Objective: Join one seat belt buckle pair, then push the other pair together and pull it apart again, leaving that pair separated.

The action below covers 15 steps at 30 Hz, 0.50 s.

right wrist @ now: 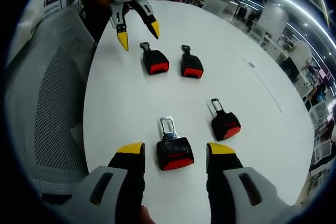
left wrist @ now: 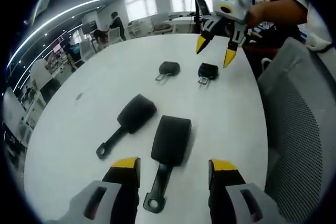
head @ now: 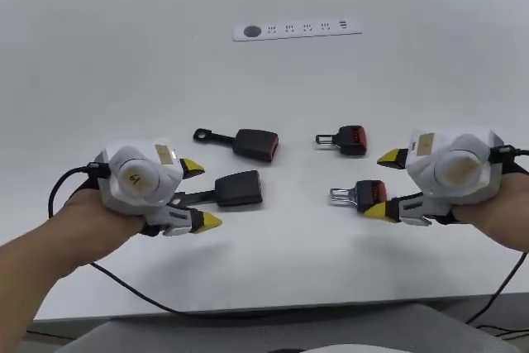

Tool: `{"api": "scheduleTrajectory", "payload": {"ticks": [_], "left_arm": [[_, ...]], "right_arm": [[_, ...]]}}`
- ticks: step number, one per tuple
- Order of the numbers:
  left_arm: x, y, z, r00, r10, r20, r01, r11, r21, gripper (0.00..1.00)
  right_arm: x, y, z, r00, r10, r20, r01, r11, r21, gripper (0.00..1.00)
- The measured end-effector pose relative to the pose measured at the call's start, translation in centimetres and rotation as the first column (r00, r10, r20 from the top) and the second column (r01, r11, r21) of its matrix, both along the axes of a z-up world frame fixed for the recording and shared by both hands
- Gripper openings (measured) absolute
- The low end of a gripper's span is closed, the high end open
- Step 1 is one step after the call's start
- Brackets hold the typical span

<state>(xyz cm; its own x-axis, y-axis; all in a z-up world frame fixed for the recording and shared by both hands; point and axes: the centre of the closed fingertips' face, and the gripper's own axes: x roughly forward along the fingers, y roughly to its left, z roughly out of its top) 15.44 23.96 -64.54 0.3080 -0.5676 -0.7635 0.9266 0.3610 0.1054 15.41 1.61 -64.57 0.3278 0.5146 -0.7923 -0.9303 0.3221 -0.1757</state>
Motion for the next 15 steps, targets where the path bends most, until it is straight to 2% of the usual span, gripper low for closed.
{"api": "scheduleTrajectory", "payload": {"ticks": [6,9,15], "left_arm": [[0.8,-0.5,-0.9,0.999,-0.029,-0.043,0.03,0.999,0.025,0.48],[1.8,-0.5,-1.7,0.998,-0.041,-0.053,0.042,0.999,0.026,0.47],[2.1,-1.1,-2.1,0.993,-0.081,-0.086,0.084,0.996,0.034,0.43]], "right_arm": [[0.3,-0.7,-1.2,0.998,0.043,-0.045,-0.044,0.999,-0.016,0.43],[0.3,-1.0,-1.5,0.996,0.049,-0.068,-0.05,0.999,-0.013,0.41],[0.4,-0.9,-2.0,0.993,0.062,-0.098,-0.063,0.998,-0.008,0.39]]}}
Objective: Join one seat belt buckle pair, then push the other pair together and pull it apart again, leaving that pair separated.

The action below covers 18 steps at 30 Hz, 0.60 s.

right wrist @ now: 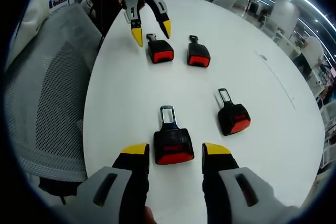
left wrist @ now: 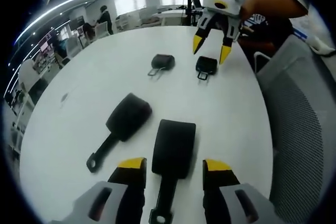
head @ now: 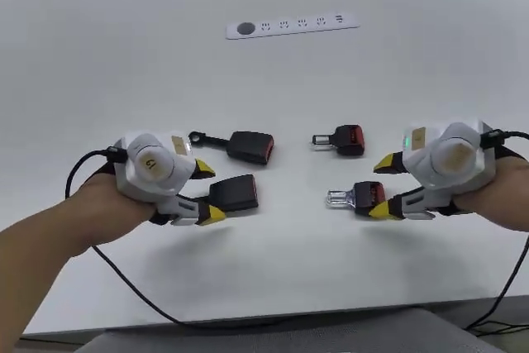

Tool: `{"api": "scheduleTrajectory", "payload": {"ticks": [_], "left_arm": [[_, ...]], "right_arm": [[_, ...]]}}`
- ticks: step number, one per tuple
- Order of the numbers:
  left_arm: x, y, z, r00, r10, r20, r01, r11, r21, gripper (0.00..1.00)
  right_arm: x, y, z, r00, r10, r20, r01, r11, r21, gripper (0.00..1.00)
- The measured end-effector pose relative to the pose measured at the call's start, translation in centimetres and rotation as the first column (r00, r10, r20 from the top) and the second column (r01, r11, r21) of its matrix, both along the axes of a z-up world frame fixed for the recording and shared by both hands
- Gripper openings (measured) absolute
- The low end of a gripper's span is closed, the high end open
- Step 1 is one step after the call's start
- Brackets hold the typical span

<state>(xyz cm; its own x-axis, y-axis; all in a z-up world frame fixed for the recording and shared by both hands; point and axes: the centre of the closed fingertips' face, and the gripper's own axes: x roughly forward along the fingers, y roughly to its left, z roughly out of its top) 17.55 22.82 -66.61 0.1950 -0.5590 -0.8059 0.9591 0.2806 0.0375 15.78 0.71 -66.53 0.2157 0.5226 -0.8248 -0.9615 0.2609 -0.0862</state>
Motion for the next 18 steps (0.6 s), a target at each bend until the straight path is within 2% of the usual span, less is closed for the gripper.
{"api": "scheduleTrajectory", "payload": {"ticks": [1,5,7,9,12,14,16,18], "left_arm": [[-0.1,-0.2,-0.2,1.0,-0.008,-0.012,0.008,1.0,0.0,0.43],[0.0,-0.5,-0.8,0.999,-0.024,-0.023,0.024,1.0,0.017,0.42],[-0.3,-0.7,-1.0,0.998,-0.045,-0.035,0.046,0.999,0.027,0.41],[-0.3,-0.9,-1.1,0.998,-0.062,-0.03,0.063,0.997,0.045,0.41],[-0.3,-1.2,-1.6,0.997,-0.07,-0.043,0.072,0.997,0.042,0.42],[-0.2,-1.3,-1.7,0.996,-0.084,-0.04,0.086,0.995,0.048,0.4],[0.0,-1.3,-2.0,0.995,-0.089,-0.038,0.091,0.994,0.056,0.38],[0.0,-1.3,-2.5,0.993,-0.114,-0.035,0.116,0.99,0.081,0.38]], "right_arm": [[0.0,0.0,-0.3,1.0,0.009,-0.006,-0.009,1.0,-0.007,0.38],[-0.5,0.1,-1.1,0.998,0.051,-0.03,-0.052,0.998,-0.034,0.37],[-0.6,0.2,-1.0,0.998,0.059,-0.038,-0.06,0.997,-0.039,0.36],[-0.6,0.1,-1.2,0.997,0.062,-0.047,-0.064,0.997,-0.046,0.34],[-0.4,-0.1,-1.4,0.996,0.052,-0.071,-0.056,0.997,-0.044,0.33],[-0.4,0.0,-1.5,0.995,0.052,-0.087,-0.056,0.998,-0.039,0.33],[-0.5,0.1,-1.7,0.993,0.063,-0.1,-0.068,0.996,-0.051,0.33],[-0.6,0.1,-2.1,0.991,0.08,-0.111,-0.088,0.994,-0.072,0.33]]}}
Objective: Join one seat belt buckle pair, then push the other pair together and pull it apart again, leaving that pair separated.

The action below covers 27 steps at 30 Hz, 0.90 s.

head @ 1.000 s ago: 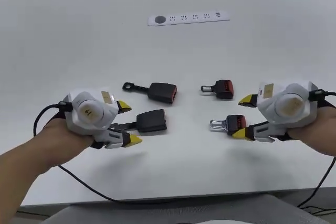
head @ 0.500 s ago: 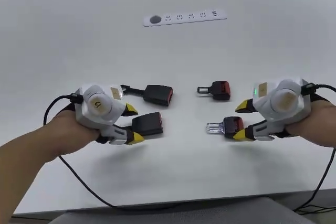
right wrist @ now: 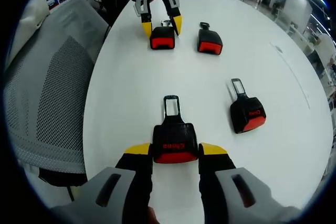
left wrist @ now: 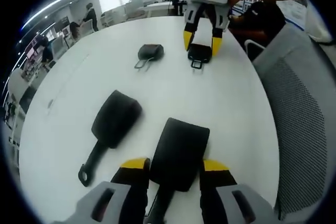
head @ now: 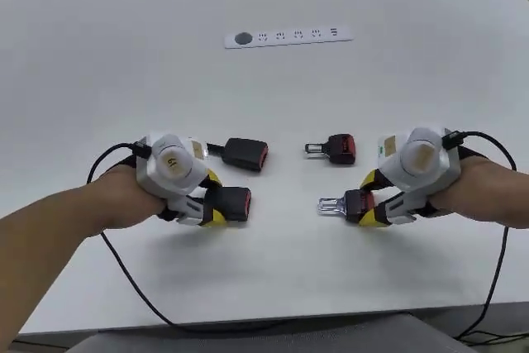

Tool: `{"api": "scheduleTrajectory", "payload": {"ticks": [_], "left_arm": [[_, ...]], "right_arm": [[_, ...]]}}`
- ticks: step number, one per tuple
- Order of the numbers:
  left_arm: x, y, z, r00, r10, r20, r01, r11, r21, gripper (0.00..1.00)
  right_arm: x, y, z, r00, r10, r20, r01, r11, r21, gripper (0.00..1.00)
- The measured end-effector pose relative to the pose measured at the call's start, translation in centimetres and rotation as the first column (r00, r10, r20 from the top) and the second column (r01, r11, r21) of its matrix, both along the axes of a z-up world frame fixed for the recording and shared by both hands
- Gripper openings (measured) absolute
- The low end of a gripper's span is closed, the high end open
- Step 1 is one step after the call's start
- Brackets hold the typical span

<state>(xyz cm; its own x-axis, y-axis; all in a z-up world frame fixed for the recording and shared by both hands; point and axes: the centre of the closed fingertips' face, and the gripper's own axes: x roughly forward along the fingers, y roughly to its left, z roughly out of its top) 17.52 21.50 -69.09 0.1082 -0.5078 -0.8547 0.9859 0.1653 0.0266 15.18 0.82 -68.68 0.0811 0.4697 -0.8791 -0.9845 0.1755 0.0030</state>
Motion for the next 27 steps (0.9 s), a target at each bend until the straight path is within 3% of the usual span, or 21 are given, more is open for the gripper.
{"api": "scheduleTrajectory", "payload": {"ticks": [4,5,10,13,20,27], "left_arm": [[-0.4,-0.3,0.4,0.999,-0.033,0.0,0.033,0.999,0.004,0.38],[-0.4,-0.3,0.4,0.999,-0.033,-0.002,0.033,0.999,0.01,0.37],[-0.8,-0.6,0.2,0.998,-0.066,0.006,0.066,0.995,0.071,0.34],[-1.2,-1.0,0.1,0.998,-0.065,0.0,0.065,0.995,0.073,0.34],[-0.8,-0.6,-0.2,0.999,-0.045,0.005,0.045,0.998,0.048,0.33],[-0.9,-0.8,0.1,0.999,-0.032,0.003,0.032,0.998,0.059,0.33]], "right_arm": [[0.0,-0.1,-0.7,0.999,0.033,-0.003,-0.033,0.999,-0.044,0.34],[0.1,0.0,-0.4,0.999,0.036,-0.006,-0.036,0.999,-0.033,0.34],[-0.1,0.1,-0.4,0.999,0.041,-0.003,-0.041,0.998,-0.037,0.34],[0.1,0.0,-0.6,0.999,0.045,-0.003,-0.045,0.998,-0.042,0.34],[0.2,0.1,-0.7,0.999,0.052,-0.001,-0.052,0.997,-0.052,0.34],[0.4,0.0,-0.8,0.999,0.049,-0.006,-0.049,0.997,-0.053,0.34]]}}
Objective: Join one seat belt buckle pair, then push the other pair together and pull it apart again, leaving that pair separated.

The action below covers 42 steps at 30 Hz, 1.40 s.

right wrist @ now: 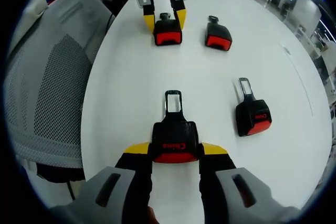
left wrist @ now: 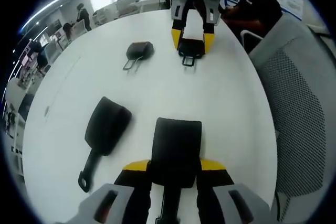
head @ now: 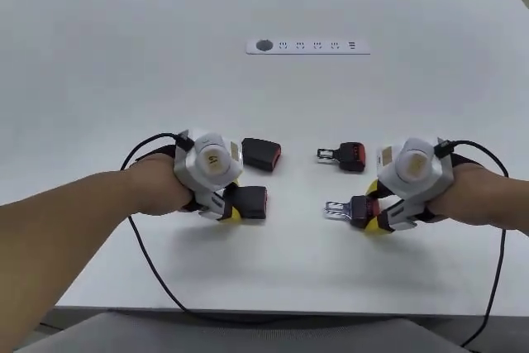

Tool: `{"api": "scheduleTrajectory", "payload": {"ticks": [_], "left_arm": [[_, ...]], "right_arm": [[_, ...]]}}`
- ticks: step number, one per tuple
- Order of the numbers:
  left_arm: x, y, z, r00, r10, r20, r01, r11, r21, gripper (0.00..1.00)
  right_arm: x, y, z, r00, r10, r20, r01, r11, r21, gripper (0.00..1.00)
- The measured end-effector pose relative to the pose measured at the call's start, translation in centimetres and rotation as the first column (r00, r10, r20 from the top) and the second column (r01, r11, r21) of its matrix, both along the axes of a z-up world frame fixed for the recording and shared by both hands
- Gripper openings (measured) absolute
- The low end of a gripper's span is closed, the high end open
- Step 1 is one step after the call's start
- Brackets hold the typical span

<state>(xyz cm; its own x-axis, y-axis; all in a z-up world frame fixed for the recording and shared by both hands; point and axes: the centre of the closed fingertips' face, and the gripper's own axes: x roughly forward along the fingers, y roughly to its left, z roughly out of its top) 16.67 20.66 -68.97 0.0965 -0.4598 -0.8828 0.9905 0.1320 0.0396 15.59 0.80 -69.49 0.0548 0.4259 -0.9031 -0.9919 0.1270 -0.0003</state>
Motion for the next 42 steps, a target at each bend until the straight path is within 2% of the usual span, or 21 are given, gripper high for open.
{"api": "scheduleTrajectory", "payload": {"ticks": [5,12,20,24,26,31,37,42], "left_arm": [[0.0,0.0,0.0,1.0,-0.004,-0.003,0.004,1.0,0.005,0.33],[0.2,0.0,-0.2,1.0,-0.009,-0.006,0.009,1.0,0.018,0.33],[0.2,0.1,-0.3,1.0,-0.01,-0.007,0.011,1.0,0.02,0.33],[0.1,0.1,-0.2,1.0,-0.014,-0.011,0.014,1.0,0.026,0.33],[0.0,0.1,-0.2,1.0,-0.013,-0.014,0.014,0.999,0.029,0.33],[-0.1,0.1,-0.1,1.0,-0.011,-0.015,0.011,0.999,0.035,0.33],[-0.1,0.1,-0.1,1.0,-0.008,-0.016,0.008,0.999,0.039,0.33],[0.0,0.2,-0.2,1.0,-0.006,-0.022,0.007,0.999,0.046,0.33]], "right_arm": [[0.1,0.3,0.1,1.0,-0.006,-0.004,0.006,1.0,-0.013,0.34],[0.2,1.7,0.3,0.999,-0.034,-0.002,0.034,0.999,0.006,0.34],[0.5,4.8,0.4,1.0,-0.027,0.004,0.027,0.999,0.039,0.34],[0.7,6.8,0.4,1.0,-0.001,0.006,0.0,0.999,0.047,0.33],[0.0,7.9,0.4,1.0,0.025,0.009,-0.026,0.999,0.046,0.33],[0.1,9.7,0.4,0.999,0.043,0.011,-0.044,0.998,0.052,0.33],[0.4,10.7,0.4,0.999,0.048,0.012,-0.049,0.998,0.048,0.33],[0.3,10.4,0.4,0.999,0.041,0.014,-0.042,0.999,0.028,0.33]]}}
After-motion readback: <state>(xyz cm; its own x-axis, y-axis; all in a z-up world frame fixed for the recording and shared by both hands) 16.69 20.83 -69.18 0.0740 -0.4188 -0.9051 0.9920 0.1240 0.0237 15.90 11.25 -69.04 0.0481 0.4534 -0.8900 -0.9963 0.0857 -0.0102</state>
